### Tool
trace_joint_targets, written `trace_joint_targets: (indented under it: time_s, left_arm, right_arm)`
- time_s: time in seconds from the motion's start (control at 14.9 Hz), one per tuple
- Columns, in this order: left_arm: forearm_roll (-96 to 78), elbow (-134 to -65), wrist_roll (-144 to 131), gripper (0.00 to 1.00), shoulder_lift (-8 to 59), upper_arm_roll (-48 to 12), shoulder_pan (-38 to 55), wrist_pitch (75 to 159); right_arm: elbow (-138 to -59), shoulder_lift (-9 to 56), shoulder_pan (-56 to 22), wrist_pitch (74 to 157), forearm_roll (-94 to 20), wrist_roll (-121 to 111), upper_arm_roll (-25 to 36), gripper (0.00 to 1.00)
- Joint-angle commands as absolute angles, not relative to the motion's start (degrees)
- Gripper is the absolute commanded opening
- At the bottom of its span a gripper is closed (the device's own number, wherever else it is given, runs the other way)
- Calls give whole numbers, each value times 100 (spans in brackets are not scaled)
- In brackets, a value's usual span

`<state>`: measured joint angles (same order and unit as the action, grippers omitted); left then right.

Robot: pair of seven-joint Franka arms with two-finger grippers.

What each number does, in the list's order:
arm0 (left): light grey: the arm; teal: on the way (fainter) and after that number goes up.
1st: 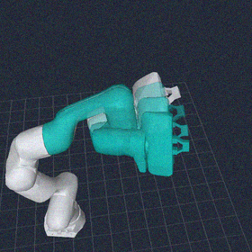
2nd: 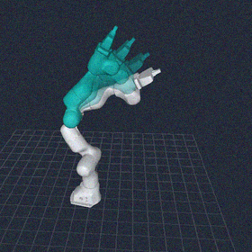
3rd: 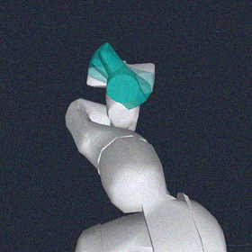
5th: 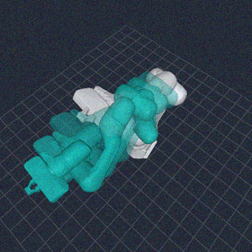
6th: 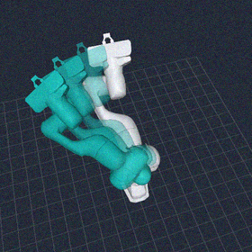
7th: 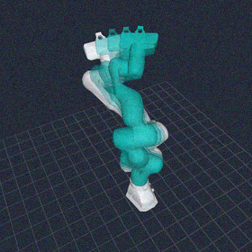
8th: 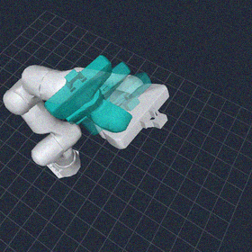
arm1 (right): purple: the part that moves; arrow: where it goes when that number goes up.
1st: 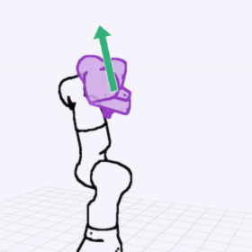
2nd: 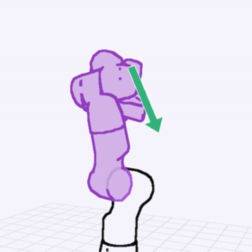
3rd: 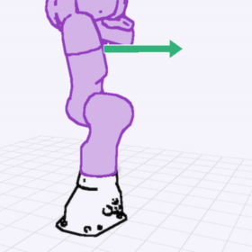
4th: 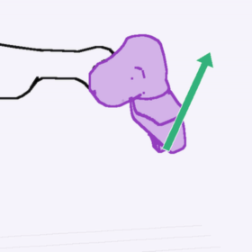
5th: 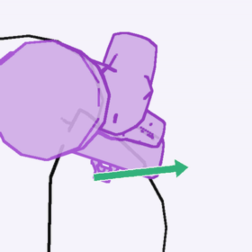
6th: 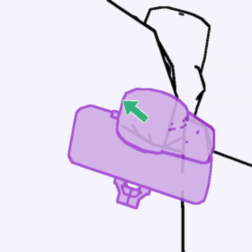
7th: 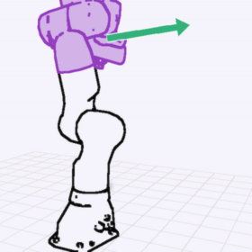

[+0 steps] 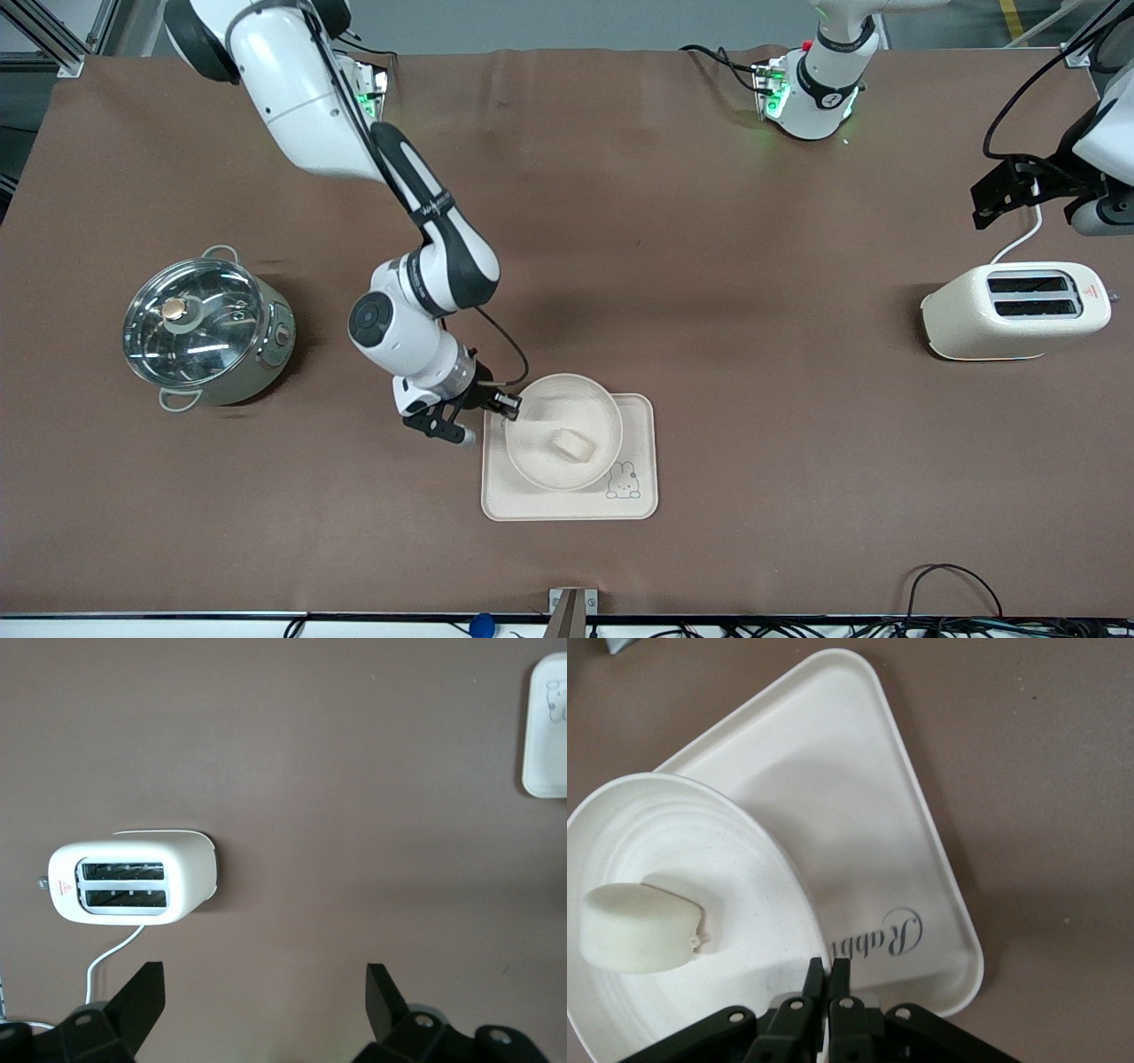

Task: Place bun in plate and plate on tray
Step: 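Open the right gripper and release the plate on the tray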

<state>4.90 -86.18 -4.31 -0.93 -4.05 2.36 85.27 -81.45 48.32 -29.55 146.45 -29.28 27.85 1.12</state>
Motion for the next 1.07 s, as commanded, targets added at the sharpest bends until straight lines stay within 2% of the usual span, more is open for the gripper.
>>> trace_joint_targets:
  time_s: [0.0, 1.01]
  left_arm:
    - [334, -9035, -133, 100, -448, -11, 534, 8552]
    - [334, -9018, -132, 100, -387, 18, 580, 8648]
  right_arm:
    - [-7603, 5273, -3014, 14572, -3023, 2812, 26, 0]
    - [-7233, 5616, -2760, 14555, -3023, 2804, 35, 0]
